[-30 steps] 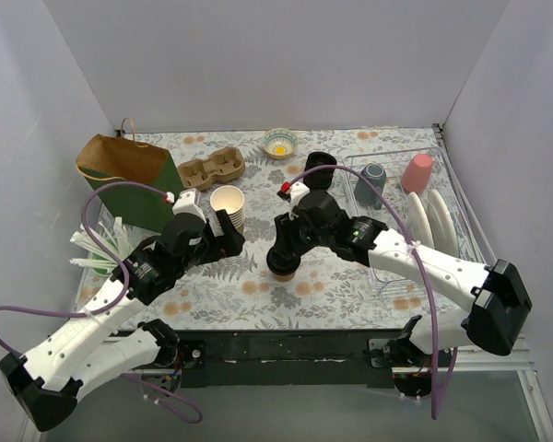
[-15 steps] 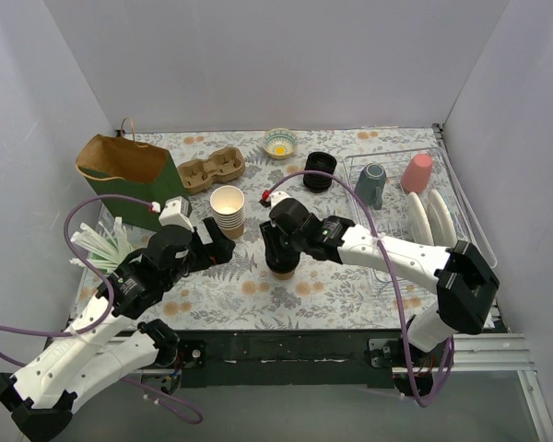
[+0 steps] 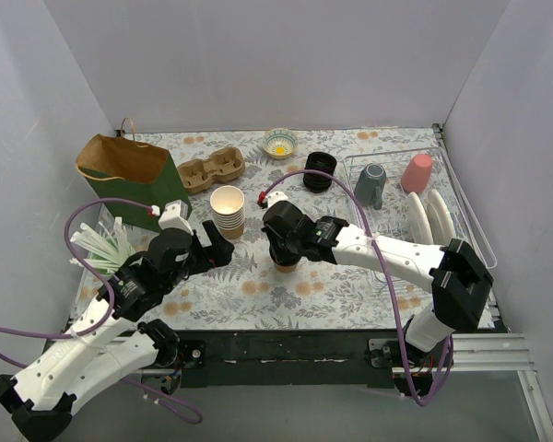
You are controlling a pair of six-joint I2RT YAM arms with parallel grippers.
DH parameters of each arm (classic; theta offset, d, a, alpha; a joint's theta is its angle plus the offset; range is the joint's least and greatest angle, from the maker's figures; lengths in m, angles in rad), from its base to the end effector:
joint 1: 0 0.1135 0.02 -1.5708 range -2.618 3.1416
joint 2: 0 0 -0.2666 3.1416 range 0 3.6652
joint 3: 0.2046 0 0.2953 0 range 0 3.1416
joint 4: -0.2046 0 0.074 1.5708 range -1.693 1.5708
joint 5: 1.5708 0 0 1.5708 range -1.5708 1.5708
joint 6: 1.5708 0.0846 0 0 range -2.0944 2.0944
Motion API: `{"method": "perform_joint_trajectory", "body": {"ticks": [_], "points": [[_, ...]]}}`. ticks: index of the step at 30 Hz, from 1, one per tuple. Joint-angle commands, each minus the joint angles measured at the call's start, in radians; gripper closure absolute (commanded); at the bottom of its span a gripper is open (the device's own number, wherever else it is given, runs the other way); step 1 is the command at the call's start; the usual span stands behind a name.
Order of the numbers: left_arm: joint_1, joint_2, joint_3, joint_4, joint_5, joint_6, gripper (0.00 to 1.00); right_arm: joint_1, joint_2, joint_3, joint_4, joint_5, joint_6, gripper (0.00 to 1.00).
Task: Pack the takeout coffee
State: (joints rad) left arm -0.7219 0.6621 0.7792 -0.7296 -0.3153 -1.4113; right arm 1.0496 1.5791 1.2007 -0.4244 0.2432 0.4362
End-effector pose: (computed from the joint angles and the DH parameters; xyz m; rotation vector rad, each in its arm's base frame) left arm 0.1796 -0.1232 0.2820 -0.9472 2.0813 -0.8616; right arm 0.2275 0.3554 0.2167 -0.6075 2.3083 0.4370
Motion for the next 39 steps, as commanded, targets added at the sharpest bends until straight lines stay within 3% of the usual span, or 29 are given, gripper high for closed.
{"method": "perform_joint_trajectory", "body": {"ticks": [1,13,20,27,30,39], "points": [[0.001,-0.027,0.002,0.007,-0.031,0.0,0.02,0.004,-0.005,0.025,-0.036,0.103,-0.046,0.94],[0.001,-0.042,0.026,-0.008,-0.039,0.009,0.02,-0.106,0.001,-0.001,-0.045,0.203,-0.126,0.94],[0.001,0.019,0.115,-0.059,-0.076,0.049,0.02,-0.288,-0.024,-0.046,0.07,0.091,-0.215,0.93],[0.001,0.126,0.26,-0.097,-0.166,0.083,0.02,-0.387,0.012,0.005,0.081,0.019,-0.258,0.9],[0.001,0.183,0.34,-0.109,-0.203,0.101,0.02,-0.408,0.021,0.036,0.069,-0.002,-0.277,0.85],[0.001,0.364,0.587,-0.197,-0.363,0.176,0.02,-0.418,-0.017,0.134,-0.022,-0.048,-0.292,0.57]]}}
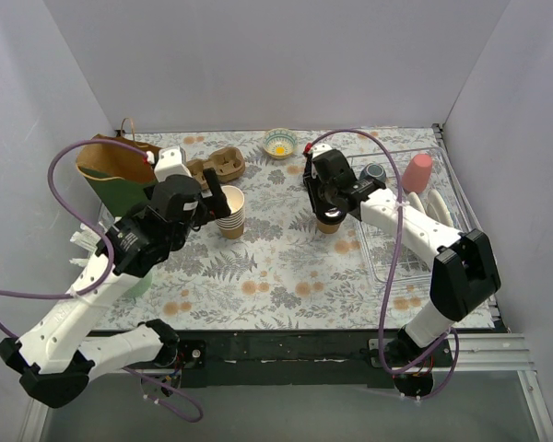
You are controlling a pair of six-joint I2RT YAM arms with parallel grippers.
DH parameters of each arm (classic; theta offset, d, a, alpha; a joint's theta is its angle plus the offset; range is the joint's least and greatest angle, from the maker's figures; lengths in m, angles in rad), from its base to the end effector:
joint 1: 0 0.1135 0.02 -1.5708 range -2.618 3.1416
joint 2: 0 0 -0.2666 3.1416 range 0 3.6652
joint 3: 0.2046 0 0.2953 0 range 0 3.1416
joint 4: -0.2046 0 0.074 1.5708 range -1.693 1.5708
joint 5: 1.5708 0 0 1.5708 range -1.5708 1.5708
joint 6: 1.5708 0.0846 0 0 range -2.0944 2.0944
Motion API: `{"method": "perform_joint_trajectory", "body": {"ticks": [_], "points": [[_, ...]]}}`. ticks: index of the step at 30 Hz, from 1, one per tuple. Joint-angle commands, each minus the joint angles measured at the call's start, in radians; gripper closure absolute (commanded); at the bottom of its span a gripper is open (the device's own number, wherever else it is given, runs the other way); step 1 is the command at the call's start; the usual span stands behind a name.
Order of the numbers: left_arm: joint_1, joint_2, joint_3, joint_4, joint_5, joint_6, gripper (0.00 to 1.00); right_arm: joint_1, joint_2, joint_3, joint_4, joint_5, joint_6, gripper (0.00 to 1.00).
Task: Pack the takeout coffee
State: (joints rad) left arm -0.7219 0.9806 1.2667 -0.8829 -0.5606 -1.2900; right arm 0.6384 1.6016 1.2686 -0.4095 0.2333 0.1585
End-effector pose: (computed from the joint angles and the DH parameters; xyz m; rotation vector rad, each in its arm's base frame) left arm 0.2193 -0.1331 0.3923 -0.8968 1.9284 -0.6164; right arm 0.3620 0.2443 0.2365 -0.4296 2.2523 0.1432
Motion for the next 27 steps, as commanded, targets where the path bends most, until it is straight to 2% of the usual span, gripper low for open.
{"method": "perform_joint_trajectory", "body": {"ticks": [1,4,7,8,12,18,22,27], "points": [[0.001,0.053,0.138,-0.039,-0.136,0.064,0.02,-0.006,-0.054,0.066,-0.044,-0.041,-0.014,0.54],[0.006,0.096,0.224,-0.042,-0.215,0.1,0.05,-0.008,-0.101,0.037,-0.058,-0.08,-0.002,0.5],[0.053,0.154,0.299,-0.061,-0.284,0.135,0.1,-0.006,-0.184,-0.007,-0.049,-0.126,0.009,0.45],[0.103,0.17,0.345,-0.056,-0.291,0.161,0.1,-0.006,-0.21,-0.047,-0.042,-0.137,0.012,0.45],[0.263,0.266,0.47,-0.088,-0.223,0.164,0.11,-0.006,-0.356,-0.129,-0.015,-0.193,0.018,0.44],[0.481,0.362,0.546,-0.14,-0.134,0.117,0.14,-0.006,-0.477,-0.179,-0.015,-0.227,0.01,0.44],[0.626,0.389,0.548,-0.16,-0.064,0.084,0.17,-0.006,-0.508,-0.183,-0.017,-0.268,0.0,0.44],[0.707,0.395,0.49,-0.16,0.002,0.063,0.18,-0.005,-0.52,-0.192,-0.008,-0.282,-0.005,0.44]]}}
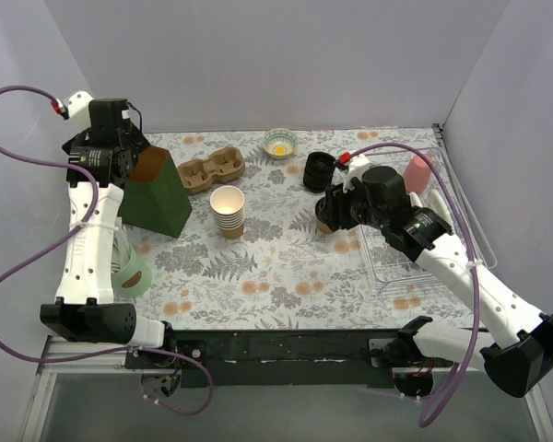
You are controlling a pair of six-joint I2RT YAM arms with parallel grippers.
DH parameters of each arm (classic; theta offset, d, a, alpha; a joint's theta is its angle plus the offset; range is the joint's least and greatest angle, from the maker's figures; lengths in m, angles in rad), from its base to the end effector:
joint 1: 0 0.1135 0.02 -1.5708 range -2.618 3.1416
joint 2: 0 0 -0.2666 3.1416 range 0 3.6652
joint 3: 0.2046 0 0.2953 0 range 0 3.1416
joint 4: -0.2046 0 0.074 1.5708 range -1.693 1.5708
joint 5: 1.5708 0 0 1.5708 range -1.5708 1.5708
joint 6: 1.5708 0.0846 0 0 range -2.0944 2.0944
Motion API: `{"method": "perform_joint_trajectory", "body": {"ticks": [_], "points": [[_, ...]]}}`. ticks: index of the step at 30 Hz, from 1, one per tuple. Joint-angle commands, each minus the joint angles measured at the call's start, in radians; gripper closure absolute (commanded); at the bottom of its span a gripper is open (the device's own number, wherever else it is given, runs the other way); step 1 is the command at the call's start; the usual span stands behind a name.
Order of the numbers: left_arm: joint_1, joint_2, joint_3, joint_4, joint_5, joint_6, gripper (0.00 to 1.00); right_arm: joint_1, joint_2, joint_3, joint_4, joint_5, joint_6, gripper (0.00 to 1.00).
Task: Pack the takeout coffee
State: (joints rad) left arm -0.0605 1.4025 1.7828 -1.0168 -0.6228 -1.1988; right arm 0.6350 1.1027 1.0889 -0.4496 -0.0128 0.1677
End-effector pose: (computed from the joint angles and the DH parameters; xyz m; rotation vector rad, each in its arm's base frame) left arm 0.3387 0.0289 0.4545 -1.3842 1.5465 -0.0755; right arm 0.2663 0.1975 0.3365 -0.4880 2.0152 0.5130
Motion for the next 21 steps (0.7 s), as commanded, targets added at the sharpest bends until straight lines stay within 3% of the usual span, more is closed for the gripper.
{"method": "perform_joint_trajectory", "body": {"ticks": [1,11,21], "points": [[0.05,-0.03,-0.06,-0.019,0.069,-0.028,0.18,-0.003,-0.021,-0.017,0.037,-0.042,-0.014,0.44],[0.059,-0.091,-0.244,0.081,0.109,-0.085,0.18,-0.001,-0.032,-0.012,0.042,-0.064,-0.019,0.44],[0.059,-0.095,-0.171,0.124,0.147,0.034,0.15,-0.001,-0.043,-0.02,0.043,-0.058,-0.013,0.44]]}}
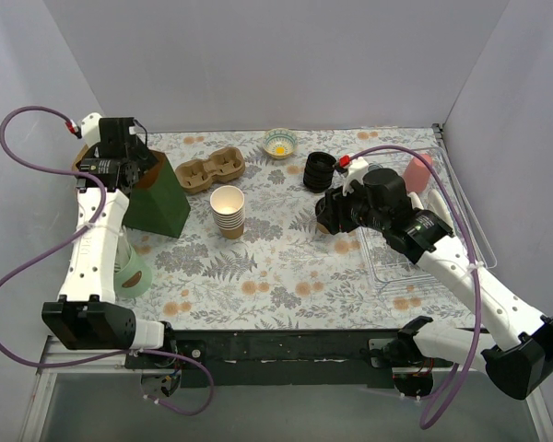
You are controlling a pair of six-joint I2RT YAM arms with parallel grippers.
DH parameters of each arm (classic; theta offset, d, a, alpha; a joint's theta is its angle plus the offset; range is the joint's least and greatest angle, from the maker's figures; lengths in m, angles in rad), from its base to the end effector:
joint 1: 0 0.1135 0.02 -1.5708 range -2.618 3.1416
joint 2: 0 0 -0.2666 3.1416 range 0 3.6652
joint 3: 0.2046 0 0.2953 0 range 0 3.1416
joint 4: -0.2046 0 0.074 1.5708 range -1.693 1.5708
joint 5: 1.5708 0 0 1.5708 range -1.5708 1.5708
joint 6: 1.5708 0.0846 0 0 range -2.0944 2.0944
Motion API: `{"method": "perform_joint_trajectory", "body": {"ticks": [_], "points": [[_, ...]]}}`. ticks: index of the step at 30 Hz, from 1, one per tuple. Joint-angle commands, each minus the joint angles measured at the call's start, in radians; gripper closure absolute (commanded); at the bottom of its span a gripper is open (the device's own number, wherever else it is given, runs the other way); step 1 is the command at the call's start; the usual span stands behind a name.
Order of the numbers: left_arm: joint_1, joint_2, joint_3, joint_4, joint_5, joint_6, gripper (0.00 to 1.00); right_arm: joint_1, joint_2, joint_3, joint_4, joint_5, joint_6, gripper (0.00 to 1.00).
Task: Pack the takeout coffee
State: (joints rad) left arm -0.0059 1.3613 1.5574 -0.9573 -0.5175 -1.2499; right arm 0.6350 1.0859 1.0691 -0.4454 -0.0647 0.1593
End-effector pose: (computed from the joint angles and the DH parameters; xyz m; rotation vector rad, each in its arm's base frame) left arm 0.3435 0.0398 0.3877 -1.4851 1.6432 -0.0825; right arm 0.2605 0.1988 0.3339 -0.5301 2.0101 0.5597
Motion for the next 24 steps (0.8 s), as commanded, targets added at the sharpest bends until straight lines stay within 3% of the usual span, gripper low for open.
{"method": "perform_joint_trajectory", "body": {"ticks": [1,3,7,9,24], "points": [[0.004,-0.059,0.062,0.075,0.05,0.133,0.15,-0.003,-0.024,0.005,0.04,0.008,0.005,0.44],[0.004,-0.07,0.056,0.115,0.108,0.191,0.15,-0.001,-0.011,0.018,0.036,0.025,0.052,0.44],[0.004,-0.1,0.004,0.178,0.385,0.345,0.15,0.006,0.008,0.049,0.047,-0.012,0.08,0.45],[0.004,-0.09,0.003,0.186,0.437,0.401,0.17,0.009,0.011,0.052,0.042,-0.009,0.08,0.45],[0.004,-0.05,-0.102,0.19,0.478,0.452,0.32,0.012,-0.032,0.015,0.043,0.006,0.06,0.45]]}}
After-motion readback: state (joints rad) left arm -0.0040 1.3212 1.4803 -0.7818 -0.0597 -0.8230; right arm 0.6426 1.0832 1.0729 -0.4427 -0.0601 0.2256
